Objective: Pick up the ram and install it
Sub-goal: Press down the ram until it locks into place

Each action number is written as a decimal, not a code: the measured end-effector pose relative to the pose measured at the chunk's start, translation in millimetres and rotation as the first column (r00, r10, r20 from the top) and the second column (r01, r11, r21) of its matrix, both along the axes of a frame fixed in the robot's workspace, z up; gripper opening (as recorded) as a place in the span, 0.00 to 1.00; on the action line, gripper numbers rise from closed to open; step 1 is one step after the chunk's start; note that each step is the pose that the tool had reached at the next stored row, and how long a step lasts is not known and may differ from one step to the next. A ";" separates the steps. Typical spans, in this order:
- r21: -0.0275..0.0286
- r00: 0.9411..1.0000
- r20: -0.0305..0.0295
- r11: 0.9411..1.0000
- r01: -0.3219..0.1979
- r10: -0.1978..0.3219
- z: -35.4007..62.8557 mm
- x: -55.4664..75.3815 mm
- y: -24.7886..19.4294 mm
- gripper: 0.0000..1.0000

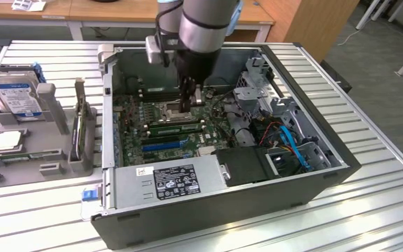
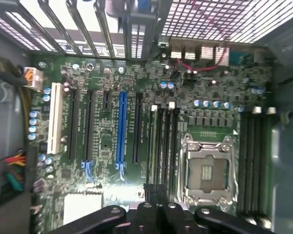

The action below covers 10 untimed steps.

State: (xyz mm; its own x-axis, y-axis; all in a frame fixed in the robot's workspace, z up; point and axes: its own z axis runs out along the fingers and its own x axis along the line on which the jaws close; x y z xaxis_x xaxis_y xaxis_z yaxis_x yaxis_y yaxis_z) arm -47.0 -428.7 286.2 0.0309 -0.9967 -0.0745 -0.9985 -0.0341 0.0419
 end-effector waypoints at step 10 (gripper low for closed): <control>0.000 1.000 0.000 1.000 0.000 0.000 45.4 4.3 0.0 0.11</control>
